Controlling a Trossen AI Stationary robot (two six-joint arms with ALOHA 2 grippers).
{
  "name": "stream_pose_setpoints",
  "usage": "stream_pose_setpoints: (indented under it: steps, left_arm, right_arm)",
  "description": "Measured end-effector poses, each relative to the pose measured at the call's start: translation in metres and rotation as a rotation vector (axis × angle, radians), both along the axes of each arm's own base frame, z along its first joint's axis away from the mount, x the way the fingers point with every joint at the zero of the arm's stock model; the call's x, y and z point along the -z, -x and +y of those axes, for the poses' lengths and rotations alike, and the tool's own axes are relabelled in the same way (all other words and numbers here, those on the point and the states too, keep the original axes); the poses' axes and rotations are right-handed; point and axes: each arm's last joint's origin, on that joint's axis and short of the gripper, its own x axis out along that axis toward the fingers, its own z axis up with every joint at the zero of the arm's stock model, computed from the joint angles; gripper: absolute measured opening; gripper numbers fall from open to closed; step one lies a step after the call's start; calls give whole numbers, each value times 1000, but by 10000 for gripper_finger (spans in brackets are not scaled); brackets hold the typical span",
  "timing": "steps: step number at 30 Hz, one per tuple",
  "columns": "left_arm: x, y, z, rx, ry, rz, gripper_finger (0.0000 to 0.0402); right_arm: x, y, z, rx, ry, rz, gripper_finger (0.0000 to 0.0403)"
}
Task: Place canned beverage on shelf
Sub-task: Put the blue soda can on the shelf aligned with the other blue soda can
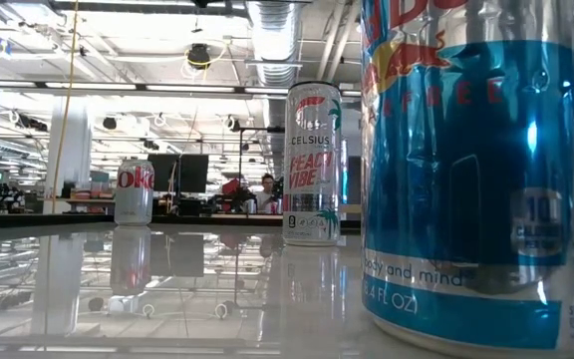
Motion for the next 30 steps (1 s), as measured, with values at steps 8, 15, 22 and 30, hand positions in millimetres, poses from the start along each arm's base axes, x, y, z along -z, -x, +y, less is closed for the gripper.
stream_pose_setpoints:
  steps: [8, 15, 22, 30]
  left_arm:
    - [19, 16, -37, 7, 28, 22, 375]
    - [33, 23, -53, 26, 21, -22, 375]
    - [37, 22, -56, 82, 32, -15, 375]
    - [39, 22, -58, 135, 26, 2, 375]
  right_arm:
    - [-10, -13, 124, -169, -8, 3, 329]
    - [-11, -40, 212, -176, 22, 26, 329]
    - [-3, -83, 265, -49, 41, 187, 329]
    - [-1, -110, 301, 53, -63, 338, 329]
